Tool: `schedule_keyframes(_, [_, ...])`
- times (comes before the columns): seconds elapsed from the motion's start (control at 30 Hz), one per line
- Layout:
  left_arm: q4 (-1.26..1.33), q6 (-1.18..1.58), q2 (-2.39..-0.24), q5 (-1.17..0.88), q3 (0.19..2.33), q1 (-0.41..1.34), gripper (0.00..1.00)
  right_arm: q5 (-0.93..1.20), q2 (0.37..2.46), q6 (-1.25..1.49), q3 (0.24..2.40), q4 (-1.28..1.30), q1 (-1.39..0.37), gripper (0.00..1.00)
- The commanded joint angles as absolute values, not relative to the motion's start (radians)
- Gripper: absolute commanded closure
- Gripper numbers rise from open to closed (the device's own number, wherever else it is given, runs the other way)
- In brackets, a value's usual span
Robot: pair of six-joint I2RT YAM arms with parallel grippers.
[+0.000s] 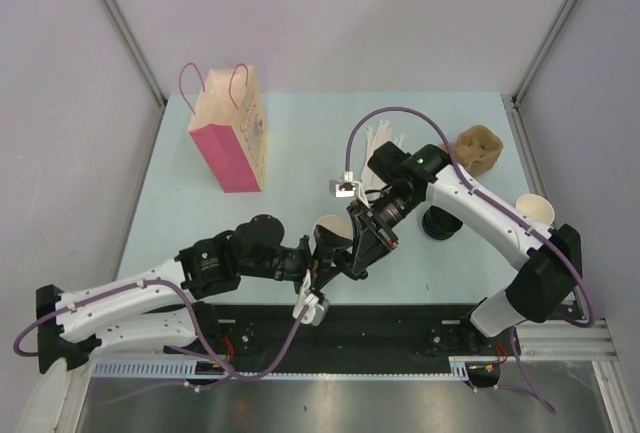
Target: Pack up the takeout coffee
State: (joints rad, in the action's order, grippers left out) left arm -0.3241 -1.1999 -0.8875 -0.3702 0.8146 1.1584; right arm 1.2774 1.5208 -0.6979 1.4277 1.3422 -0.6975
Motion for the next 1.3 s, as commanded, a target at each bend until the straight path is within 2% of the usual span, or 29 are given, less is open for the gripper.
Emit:
schedule_keyframes(0.0, [-0.376, -1.177, -0.908, -0.374, 0.873, 1.177, 0.34, 1.261, 1.520, -0.729, 1.447, 1.514, -0.718, 1.00])
schedule_keyframes(0.13, [-0.429, -1.160, -0.937, -0.382, 0.899, 1.181, 0.46, 1.238, 1.519, -0.736, 1.456, 1.514, -0.738, 1.00])
schedule_keyframes(0.27, [-0.459, -1.100, -0.991, -0.364, 0.943, 1.183, 0.63, 1.209, 1.516, -0.739, 1.471, 1.514, -0.744, 1.00])
schedule_keyframes(0.33, [-0.498, -1.065, -1.008, -0.370, 0.979, 1.183, 0.67, 1.194, 1.517, -0.739, 1.485, 1.514, -0.744, 1.00])
schedule_keyframes(0.37, [-0.505, -1.054, -1.015, -0.371, 0.985, 1.183, 0.72, 1.186, 1.522, -0.738, 1.489, 1.513, -0.744, 0.98])
schedule_keyframes(0.4, [-0.505, -1.042, -1.014, -0.376, 0.989, 1.183, 0.76, 1.180, 1.525, -0.730, 1.497, 1.513, -0.744, 0.95])
schedule_keyframes(0.43, [-0.506, -1.019, -1.011, -0.377, 0.991, 1.183, 0.79, 1.160, 1.526, -0.723, 1.514, 1.502, -0.741, 0.86])
schedule_keyframes(0.5, [-0.503, -0.985, -1.005, -0.380, 0.992, 1.183, 0.88, 1.132, 1.535, -0.686, 1.543, 1.474, -0.730, 0.75])
schedule_keyframes(0.53, [-0.496, -0.938, -1.005, -0.379, 0.994, 1.183, 0.91, 1.103, 1.536, -0.677, 1.583, 1.467, -0.703, 0.59])
schedule_keyframes(0.57, [-0.492, -0.908, -1.003, -0.377, 0.999, 1.183, 0.94, 1.086, 1.537, -0.669, 1.607, 1.459, -0.678, 0.53])
schedule_keyframes(0.67, [-0.460, -0.741, -1.000, -0.374, 1.014, 1.161, 0.97, 1.040, 1.529, -0.621, 1.716, 1.407, -0.534, 0.40])
schedule_keyframes(0.77, [-0.384, -0.456, -1.000, -0.415, 1.044, 1.076, 0.99, 1.034, 1.496, -0.484, 1.735, 1.188, -0.352, 0.36])
schedule_keyframes(0.87, [-0.309, -0.127, -1.023, -0.547, 1.075, 0.892, 0.99, 0.980, 1.427, -0.275, 1.654, 0.928, -0.231, 0.31])
schedule_keyframes(0.9, [-0.261, 0.053, -1.034, -0.581, 1.078, 0.789, 0.99, 0.950, 1.411, -0.226, 1.631, 0.872, -0.215, 0.30])
schedule_keyframes(1.0, [-0.148, 0.298, -1.051, -0.684, 1.060, 0.662, 0.99, 0.847, 1.349, -0.095, 1.551, 0.721, -0.199, 0.24])
schedule_keyframes(1.03, [-0.121, 0.326, -1.040, -0.689, 1.051, 0.647, 0.99, 0.812, 1.329, -0.059, 1.539, 0.700, -0.207, 0.05])
schedule_keyframes(1.07, [-0.097, 0.353, -1.035, -0.684, 1.034, 0.638, 0.99, 0.767, 1.319, -0.042, 1.522, 0.662, -0.225, 0.00])
schedule_keyframes(1.13, [-0.023, 0.444, -1.029, -0.678, 1.014, 0.612, 1.00, 0.658, 1.302, -0.028, 1.516, 0.646, -0.256, 0.01])
schedule_keyframes(1.27, [0.153, 0.639, -1.005, -0.654, 0.883, 0.531, 1.00, 0.494, 1.304, -0.006, 1.500, 0.604, -0.359, 0.11])
